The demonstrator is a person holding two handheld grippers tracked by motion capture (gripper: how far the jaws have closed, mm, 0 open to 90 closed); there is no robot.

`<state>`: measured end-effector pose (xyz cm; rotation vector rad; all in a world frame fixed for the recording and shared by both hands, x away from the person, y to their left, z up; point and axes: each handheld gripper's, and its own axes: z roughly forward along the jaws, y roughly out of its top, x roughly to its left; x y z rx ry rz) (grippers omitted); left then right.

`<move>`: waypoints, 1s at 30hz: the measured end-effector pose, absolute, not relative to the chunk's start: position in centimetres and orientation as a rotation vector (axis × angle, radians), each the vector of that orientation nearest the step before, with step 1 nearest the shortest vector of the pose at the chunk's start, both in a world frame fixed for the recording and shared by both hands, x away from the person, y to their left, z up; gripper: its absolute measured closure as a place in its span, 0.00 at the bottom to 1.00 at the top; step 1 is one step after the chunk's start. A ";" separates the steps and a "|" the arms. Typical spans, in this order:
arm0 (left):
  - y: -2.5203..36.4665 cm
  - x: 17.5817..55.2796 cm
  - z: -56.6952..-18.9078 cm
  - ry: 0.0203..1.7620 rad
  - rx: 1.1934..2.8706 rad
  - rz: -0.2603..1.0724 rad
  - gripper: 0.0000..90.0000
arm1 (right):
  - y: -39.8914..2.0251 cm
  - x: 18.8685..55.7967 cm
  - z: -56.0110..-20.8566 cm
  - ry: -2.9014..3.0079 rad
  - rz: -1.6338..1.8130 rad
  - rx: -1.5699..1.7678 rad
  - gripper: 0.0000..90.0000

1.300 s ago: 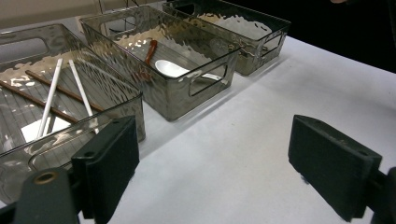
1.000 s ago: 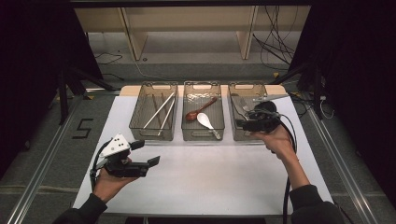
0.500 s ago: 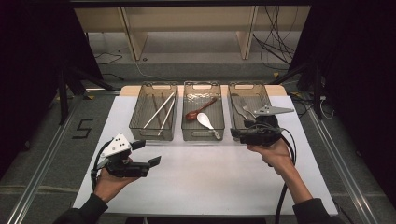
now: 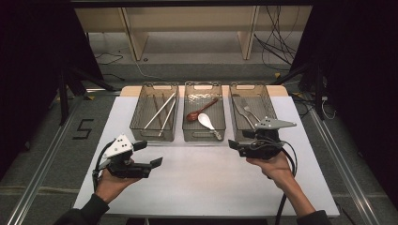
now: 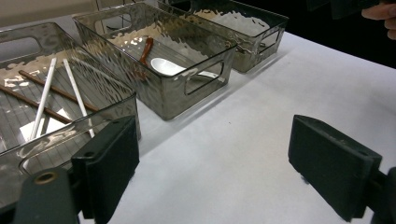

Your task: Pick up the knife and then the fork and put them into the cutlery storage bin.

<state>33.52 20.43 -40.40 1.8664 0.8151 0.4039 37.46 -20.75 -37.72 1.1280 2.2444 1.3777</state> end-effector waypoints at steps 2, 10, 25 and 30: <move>20.6 33.5 -40.3 0.814 1.859 0.404 0.18 | -20.7 37.2 -37.9 2.241 1.388 1.132 0.33; 20.4 33.5 -40.3 0.813 1.857 0.397 0.17 | -20.6 35.9 -38.3 2.225 1.421 1.088 0.32; 20.5 33.5 -40.3 0.809 1.855 0.383 0.17 | -21.6 33.5 -39.6 2.185 1.448 1.101 0.27; 20.5 33.5 -40.3 0.810 1.856 0.373 0.17 | -21.8 33.0 -40.0 2.172 1.438 1.105 0.25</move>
